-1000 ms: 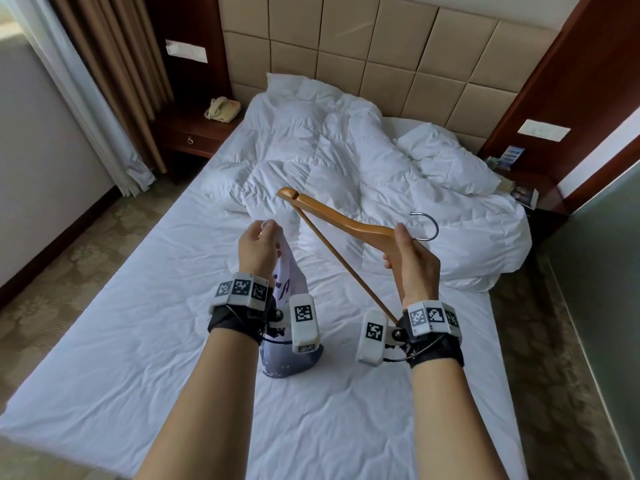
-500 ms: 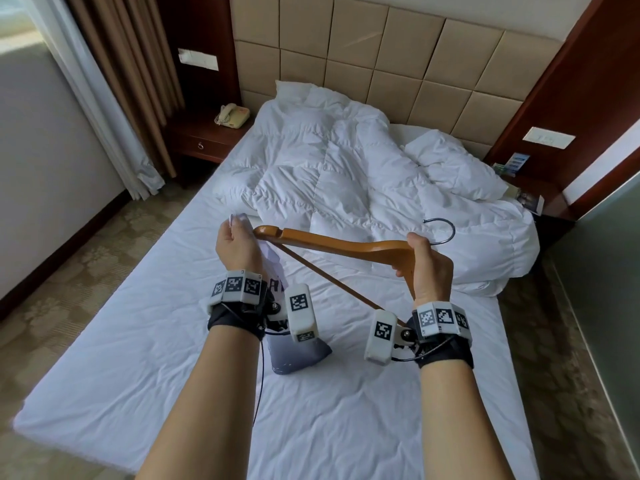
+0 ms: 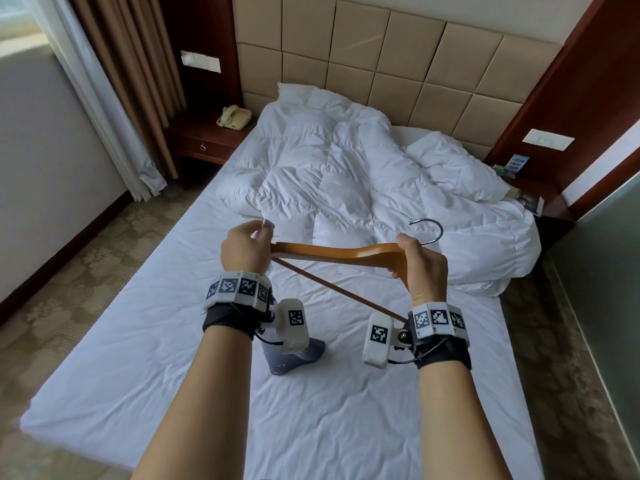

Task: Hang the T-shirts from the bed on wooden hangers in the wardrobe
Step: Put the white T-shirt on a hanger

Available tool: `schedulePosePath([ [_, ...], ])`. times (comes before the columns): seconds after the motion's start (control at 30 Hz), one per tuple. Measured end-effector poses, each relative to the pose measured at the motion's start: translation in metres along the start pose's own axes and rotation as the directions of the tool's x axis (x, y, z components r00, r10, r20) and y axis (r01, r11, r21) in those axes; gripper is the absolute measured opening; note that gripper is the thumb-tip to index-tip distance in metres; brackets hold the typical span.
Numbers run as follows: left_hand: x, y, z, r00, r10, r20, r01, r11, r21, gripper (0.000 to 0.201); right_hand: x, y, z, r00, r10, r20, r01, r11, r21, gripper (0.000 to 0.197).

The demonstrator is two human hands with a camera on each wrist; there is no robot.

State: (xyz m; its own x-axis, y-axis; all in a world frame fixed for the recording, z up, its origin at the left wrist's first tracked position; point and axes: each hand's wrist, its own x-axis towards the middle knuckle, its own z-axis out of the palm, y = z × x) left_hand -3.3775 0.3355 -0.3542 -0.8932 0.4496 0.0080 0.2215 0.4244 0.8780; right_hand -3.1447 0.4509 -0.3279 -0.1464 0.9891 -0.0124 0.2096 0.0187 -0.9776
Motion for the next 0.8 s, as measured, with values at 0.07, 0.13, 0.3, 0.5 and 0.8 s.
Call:
schedulePosePath([
  [0.07, 0.002, -0.002, 0.0, 0.995, 0.065, 0.07, -0.07, 0.995, 0.07, 0.031, 0.001, 0.002, 0.003, 0.999, -0.022, 0.035, 0.023, 0.999, -0.029, 0.05],
  [0.13, 0.001, -0.001, 0.0, 0.981, 0.118, 0.153, -0.135, 0.985, 0.109, 0.031, 0.001, 0.004, 0.006, 0.997, -0.046, 0.066, 0.049, 0.998, -0.046, 0.054],
  [0.3, -0.004, 0.007, 0.003, 0.926, 0.191, 0.325, -0.242, 0.963, 0.122, 0.032, 0.002, 0.009, 0.014, 0.989, -0.052, 0.137, 0.057, 0.998, -0.031, 0.055],
  [0.5, -0.006, 0.018, 0.012, 0.888, 0.234, 0.395, -0.286, 0.955, 0.076, 0.039, -0.003, 0.004, 0.025, 0.959, -0.044, 0.28, 0.051, 0.999, -0.018, 0.055],
  [0.8, 0.002, 0.067, 0.022, 0.837, 0.313, 0.449, -0.405, 0.906, 0.125, 0.031, 0.013, -0.017, 0.04, 0.886, -0.09, 0.456, 0.117, 0.993, -0.031, 0.023],
])
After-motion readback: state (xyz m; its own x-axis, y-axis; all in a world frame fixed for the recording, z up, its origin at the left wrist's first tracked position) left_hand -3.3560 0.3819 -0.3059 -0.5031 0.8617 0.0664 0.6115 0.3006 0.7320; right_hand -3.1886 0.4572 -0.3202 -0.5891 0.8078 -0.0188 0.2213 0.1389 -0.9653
